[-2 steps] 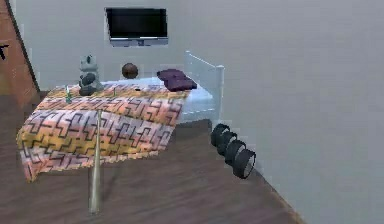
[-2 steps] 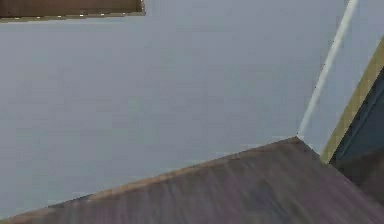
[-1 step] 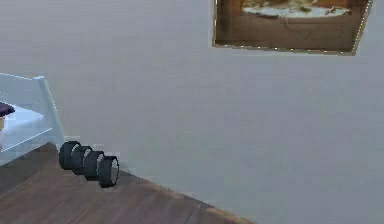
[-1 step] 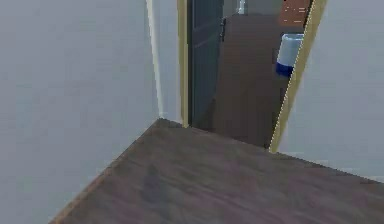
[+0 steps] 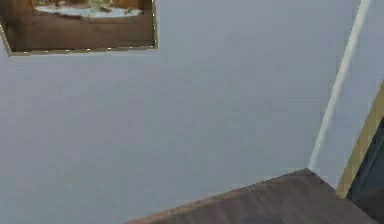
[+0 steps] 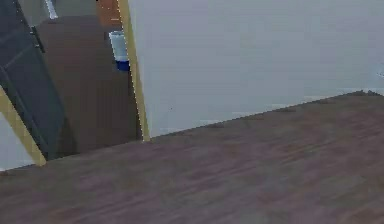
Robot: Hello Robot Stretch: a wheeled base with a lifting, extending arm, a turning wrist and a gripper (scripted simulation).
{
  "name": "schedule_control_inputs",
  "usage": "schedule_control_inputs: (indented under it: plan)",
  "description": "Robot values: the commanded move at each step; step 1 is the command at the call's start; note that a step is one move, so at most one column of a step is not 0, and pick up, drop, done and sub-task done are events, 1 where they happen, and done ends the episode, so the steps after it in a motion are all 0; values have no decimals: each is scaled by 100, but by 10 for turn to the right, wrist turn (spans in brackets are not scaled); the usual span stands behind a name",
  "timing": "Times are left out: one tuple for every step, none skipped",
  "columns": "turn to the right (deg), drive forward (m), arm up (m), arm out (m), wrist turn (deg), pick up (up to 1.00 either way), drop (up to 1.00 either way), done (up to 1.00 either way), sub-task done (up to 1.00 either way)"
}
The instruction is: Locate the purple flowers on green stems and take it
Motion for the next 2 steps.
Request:
schedule_control_inputs:
  plan:
    - [450, 0, 0, 0, 0, 0, 0, 0, 0]
    - [150, 0, 0, 0, 0, 0, 0, 0, 0]
